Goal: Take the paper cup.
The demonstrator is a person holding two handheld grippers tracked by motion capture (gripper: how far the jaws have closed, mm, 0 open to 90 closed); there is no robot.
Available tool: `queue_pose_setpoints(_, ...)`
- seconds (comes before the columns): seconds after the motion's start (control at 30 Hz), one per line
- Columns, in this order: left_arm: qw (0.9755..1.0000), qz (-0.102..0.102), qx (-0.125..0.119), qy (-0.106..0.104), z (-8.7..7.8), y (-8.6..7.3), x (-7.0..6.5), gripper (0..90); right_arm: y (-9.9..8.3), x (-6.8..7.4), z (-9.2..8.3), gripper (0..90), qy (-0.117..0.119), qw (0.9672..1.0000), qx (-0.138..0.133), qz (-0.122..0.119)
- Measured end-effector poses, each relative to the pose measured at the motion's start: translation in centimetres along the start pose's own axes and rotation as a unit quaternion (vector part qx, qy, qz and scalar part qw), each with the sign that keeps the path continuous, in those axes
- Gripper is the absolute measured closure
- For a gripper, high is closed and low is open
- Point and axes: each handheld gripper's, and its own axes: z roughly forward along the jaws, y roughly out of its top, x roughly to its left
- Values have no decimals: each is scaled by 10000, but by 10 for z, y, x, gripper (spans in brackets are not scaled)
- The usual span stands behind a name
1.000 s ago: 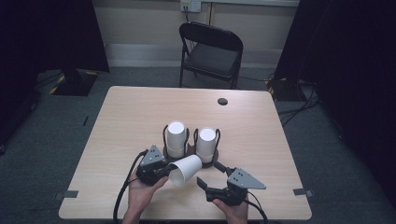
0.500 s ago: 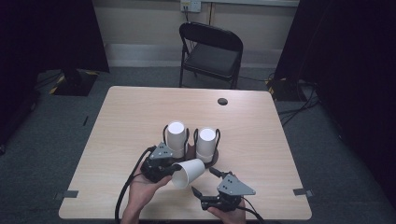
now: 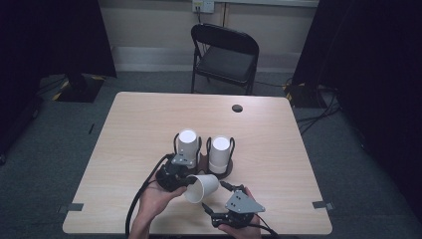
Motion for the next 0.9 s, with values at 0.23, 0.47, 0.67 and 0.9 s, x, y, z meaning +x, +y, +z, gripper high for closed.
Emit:
queue_pose_setpoints(0.23, 9991, 119, 397, -133, 8, 12, -6, 887, 0, 4, 4, 141, 21, 9996, 133, -245)
queue_pose_setpoints(0.47, 9979, 220, 583, -172, 12, 17, -9, 888, -1, 7, 4, 132, -115, 9992, 164, -345)
queue_pose_setpoints(0.67, 9969, 284, 676, -291, 14, 19, -13, 889, 2, 9, 11, 132, -141, 9976, 264, -625)
queue_pose_setpoints(0.9, 9965, 306, 736, -267, 13, 22, -15, 890, 10, 11, 18, 151, -47, 9953, 274, -929)
